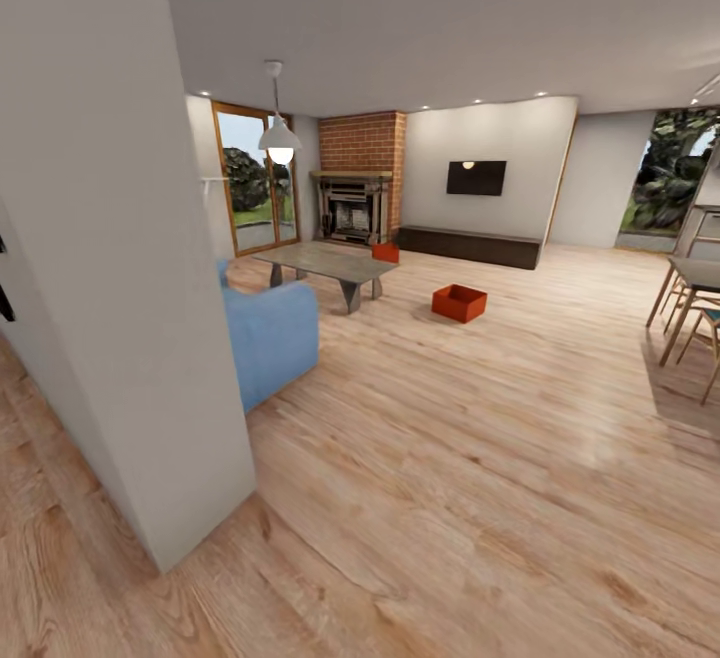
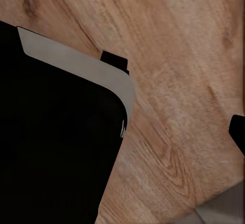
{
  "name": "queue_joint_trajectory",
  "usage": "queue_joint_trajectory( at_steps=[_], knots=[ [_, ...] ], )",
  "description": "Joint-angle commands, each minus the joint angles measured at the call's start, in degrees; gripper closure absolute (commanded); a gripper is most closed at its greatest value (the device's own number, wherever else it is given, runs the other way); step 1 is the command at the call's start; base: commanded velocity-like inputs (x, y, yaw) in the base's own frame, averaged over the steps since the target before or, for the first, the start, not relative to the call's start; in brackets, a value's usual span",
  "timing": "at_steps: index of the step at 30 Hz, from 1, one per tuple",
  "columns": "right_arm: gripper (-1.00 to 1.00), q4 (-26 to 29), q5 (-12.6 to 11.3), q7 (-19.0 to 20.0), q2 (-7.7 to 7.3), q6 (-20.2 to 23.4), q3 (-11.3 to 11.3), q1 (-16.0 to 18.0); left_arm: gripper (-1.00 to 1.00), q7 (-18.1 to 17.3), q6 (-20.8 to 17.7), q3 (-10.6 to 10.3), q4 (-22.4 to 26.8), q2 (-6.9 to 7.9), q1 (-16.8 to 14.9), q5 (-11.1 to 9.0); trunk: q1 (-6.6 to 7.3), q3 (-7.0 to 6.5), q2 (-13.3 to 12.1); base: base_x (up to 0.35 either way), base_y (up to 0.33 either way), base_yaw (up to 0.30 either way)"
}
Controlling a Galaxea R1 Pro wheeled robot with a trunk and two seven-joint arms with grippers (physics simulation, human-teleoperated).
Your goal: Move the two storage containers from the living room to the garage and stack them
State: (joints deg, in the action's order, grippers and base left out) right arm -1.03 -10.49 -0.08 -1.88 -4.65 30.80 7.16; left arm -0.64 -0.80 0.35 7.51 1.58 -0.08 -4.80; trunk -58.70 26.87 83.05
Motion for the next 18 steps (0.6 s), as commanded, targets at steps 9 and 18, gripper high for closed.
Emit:
queue_joint_trajectory(
  at_steps=[9, 18],
  knots=[
    [-1.0, -0.11, -0.63, -0.01, -0.03, -0.28, 0.49, 0.05, -1.0, -0.07, 0.0, 0.01, 0.05, 0.0, -0.01, -0.47, -0.03, 0.06, 0.03, 0.323, 0.0, 0.0],
    [-1.0, -0.11, -0.58, -0.01, 0.03, -0.28, 0.49, 0.05, -1.0, -0.07, 0.0, 0.01, 0.05, 0.0, -0.01, -0.48, -0.03, 0.06, 0.03, 0.323, 0.0, 0.0]
  ],
)
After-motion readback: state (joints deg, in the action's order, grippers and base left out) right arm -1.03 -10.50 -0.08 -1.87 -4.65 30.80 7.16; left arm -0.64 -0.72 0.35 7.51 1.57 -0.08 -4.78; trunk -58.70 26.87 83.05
